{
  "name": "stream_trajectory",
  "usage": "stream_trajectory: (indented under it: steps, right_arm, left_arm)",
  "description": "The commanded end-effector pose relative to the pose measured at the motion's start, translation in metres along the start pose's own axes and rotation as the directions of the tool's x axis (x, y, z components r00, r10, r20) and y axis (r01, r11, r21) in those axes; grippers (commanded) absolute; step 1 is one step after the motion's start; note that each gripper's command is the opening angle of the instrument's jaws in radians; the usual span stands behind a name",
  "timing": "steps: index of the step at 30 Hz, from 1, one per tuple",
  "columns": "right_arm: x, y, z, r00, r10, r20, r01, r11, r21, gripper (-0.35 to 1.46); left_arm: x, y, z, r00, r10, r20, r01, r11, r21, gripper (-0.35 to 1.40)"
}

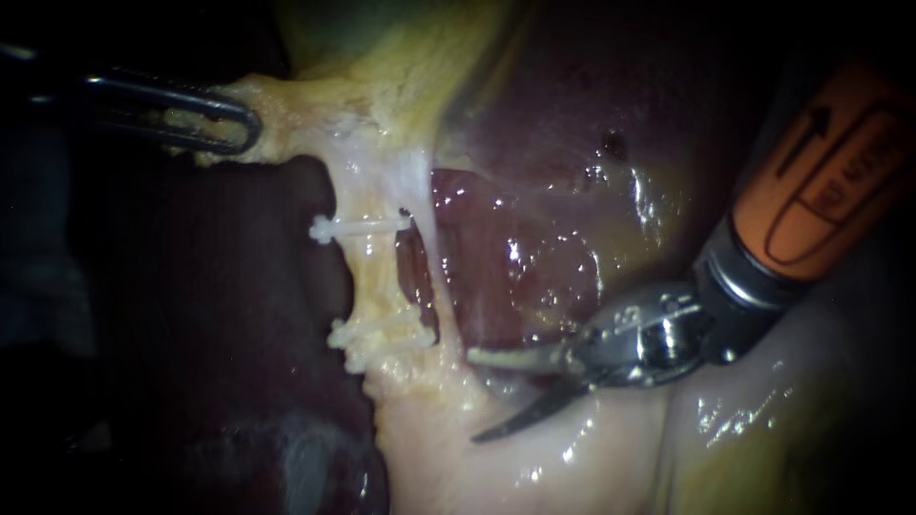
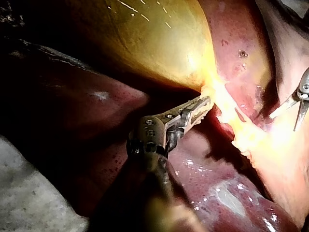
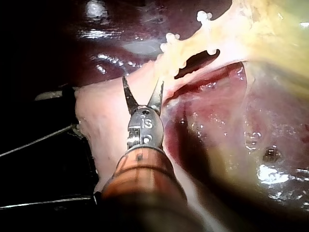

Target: Go to the cutting position left tube

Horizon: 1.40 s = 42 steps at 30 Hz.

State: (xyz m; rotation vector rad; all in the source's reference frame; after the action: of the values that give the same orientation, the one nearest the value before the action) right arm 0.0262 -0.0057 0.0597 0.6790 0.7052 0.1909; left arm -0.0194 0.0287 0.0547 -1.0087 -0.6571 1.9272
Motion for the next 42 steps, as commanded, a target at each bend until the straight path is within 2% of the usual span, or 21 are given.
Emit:
stream_trajectory:
  steps: [1,7,11,26,32,42]
  right_arm:
    - [0.0000,0.0006,0.0001,1.000,0.003,-0.004,-0.004,1.000,-0.015,1.45]
    - [0.0002,0.0029,0.0007,0.998,0.017,-0.058,-0.019,0.999,-0.042,1.45]
    - [0.0003,0.0039,0.0011,0.998,0.022,-0.065,-0.025,0.999,-0.047,1.45]
    - [0.0009,0.0059,0.0031,0.996,0.031,-0.088,-0.036,0.998,-0.060,1.45]
    - [0.0003,0.0067,0.0045,0.996,0.027,-0.086,-0.033,0.997,-0.069,1.45]
    - [-0.0015,0.0091,0.0062,0.996,0.023,-0.086,-0.031,0.996,-0.088,1.45]
  left_arm:
    - [0.0000,0.0000,0.0000,1.0000,0.000,0.000,0.000,1.000,0.000,-0.35]
    - [-0.0001,0.0000,0.0001,1.0000,0.000,0.001,0.000,1.000,-0.001,-0.35]
    - [-0.0002,0.0000,0.0002,1.0000,0.001,0.000,-0.001,1.000,-0.001,-0.35]
    - [-0.0002,0.0000,0.0002,1.0000,0.001,0.001,-0.001,1.000,-0.003,-0.35]
    - [-0.0003,0.0000,0.0003,1.0000,0.001,0.001,-0.001,1.000,-0.002,-0.35]
    - [-0.0003,0.0001,0.0004,1.0000,0.001,0.002,-0.001,1.000,-0.004,-0.35]
